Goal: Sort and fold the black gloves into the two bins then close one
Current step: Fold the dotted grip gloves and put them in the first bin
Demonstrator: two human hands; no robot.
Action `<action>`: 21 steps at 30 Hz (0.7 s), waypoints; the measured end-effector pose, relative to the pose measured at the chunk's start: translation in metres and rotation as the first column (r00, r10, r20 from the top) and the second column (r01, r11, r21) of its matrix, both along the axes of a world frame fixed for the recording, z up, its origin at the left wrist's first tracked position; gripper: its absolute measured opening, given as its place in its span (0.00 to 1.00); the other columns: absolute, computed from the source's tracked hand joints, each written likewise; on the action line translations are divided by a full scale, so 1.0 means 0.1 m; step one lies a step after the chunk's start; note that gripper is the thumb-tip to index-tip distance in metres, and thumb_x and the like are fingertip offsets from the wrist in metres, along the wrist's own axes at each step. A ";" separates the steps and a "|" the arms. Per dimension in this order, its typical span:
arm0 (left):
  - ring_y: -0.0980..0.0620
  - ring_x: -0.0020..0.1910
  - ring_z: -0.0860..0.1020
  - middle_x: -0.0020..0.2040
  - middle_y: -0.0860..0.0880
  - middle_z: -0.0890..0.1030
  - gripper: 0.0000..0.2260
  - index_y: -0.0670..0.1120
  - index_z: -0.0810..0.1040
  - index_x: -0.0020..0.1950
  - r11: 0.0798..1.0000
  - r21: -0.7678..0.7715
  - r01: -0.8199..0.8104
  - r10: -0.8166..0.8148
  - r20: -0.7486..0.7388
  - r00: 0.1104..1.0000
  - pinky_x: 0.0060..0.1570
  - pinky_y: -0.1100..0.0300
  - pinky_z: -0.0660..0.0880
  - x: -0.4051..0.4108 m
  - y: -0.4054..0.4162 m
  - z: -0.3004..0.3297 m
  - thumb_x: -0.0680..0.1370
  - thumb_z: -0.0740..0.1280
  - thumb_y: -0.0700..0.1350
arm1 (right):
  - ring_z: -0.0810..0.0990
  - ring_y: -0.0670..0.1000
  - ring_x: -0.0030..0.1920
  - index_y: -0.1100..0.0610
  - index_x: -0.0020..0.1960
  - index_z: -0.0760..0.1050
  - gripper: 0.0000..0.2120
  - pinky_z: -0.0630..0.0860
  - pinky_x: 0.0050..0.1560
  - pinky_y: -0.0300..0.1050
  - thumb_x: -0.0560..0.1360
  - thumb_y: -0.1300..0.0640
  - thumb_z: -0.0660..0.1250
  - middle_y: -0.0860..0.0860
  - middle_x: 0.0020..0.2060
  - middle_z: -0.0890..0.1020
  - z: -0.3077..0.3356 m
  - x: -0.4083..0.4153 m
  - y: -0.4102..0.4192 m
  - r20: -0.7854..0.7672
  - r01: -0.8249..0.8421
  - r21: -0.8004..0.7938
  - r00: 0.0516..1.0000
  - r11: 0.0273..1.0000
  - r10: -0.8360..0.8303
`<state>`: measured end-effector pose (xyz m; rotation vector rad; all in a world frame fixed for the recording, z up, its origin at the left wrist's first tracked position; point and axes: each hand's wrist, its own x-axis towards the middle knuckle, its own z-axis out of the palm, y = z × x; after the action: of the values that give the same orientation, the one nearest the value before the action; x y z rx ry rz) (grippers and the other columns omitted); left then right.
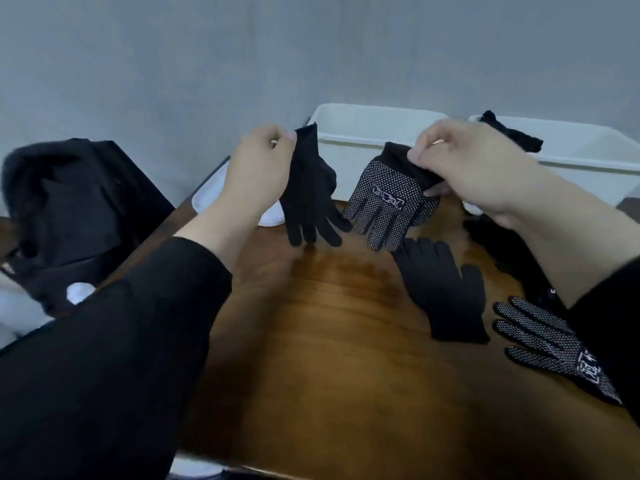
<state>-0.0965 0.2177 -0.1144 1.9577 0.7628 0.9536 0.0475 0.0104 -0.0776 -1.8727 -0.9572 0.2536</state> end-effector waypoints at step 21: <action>0.56 0.23 0.71 0.30 0.51 0.76 0.09 0.44 0.79 0.52 0.925 0.174 0.338 -0.295 -0.233 0.927 0.20 0.71 0.64 0.08 -0.18 0.37 0.84 0.64 0.47 | 0.84 0.52 0.33 0.55 0.47 0.79 0.04 0.69 0.26 0.36 0.79 0.55 0.70 0.51 0.46 0.82 -0.24 -0.10 0.42 -0.057 -0.019 0.040 0.998 0.999 0.021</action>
<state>-0.0885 0.1998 -0.0774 2.3057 0.4423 0.6648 0.0377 0.0527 -0.1012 -1.8116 -0.9358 0.2972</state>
